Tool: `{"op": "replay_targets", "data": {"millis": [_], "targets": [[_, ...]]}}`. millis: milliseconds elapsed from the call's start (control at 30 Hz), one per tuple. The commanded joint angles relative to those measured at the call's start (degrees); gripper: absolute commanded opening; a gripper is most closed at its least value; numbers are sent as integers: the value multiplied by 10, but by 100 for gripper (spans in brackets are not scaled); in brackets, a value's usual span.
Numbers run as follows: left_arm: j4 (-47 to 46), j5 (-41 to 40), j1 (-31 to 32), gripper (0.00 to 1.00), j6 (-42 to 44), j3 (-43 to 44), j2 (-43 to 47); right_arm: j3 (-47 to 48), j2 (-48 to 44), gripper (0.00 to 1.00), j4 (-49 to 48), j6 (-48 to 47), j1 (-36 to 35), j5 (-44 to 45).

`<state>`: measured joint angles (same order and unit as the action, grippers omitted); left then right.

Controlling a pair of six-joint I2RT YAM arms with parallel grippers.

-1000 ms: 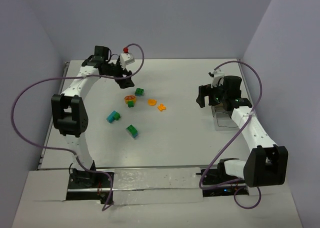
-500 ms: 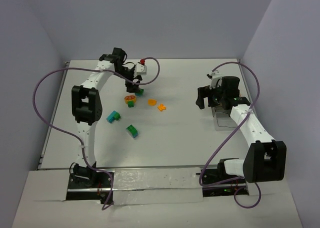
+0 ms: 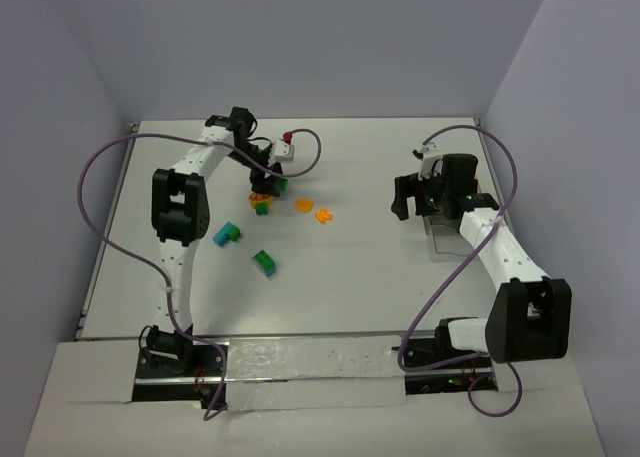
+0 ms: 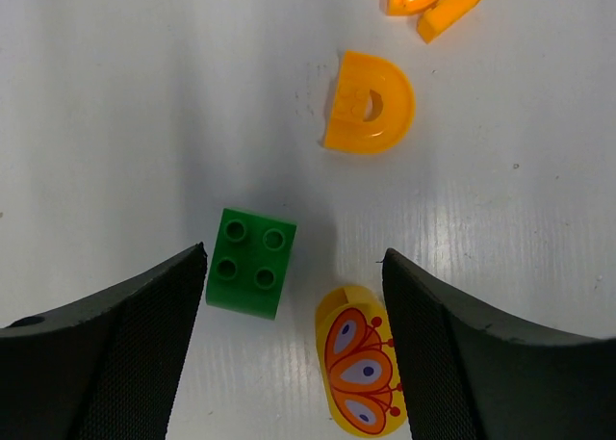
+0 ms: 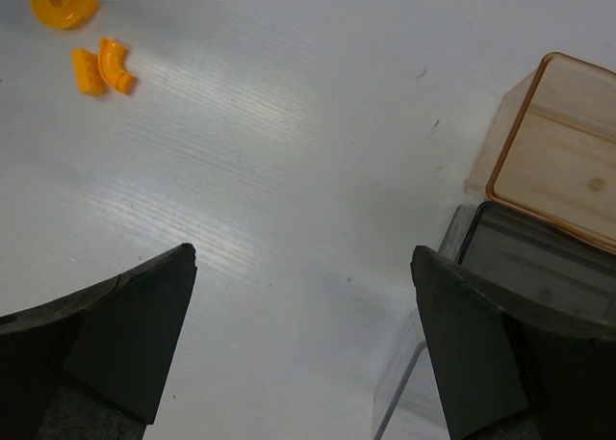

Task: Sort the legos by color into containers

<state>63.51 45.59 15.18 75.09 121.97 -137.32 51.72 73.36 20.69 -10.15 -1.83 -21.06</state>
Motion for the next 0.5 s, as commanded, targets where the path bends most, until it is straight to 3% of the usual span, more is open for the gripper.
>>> {"op": "replay_targets", "data": {"millis": [0, 100, 200, 467], "targets": [[-7, 1, 0, 80, 8, 18, -10, 3, 7, 100, 2, -5, 2, -3], [-12, -3, 0, 78, 8, 17, -15, 4, 9, 100, 2, -5, 3, -4], [-24, -3, 0, 63, 0, 16, -15, 1, 11, 100, 3, -5, 2, -4], [-59, -17, -1, 45, -17, 4, -7, 4, 15, 100, 2, -6, 3, -5]]}}
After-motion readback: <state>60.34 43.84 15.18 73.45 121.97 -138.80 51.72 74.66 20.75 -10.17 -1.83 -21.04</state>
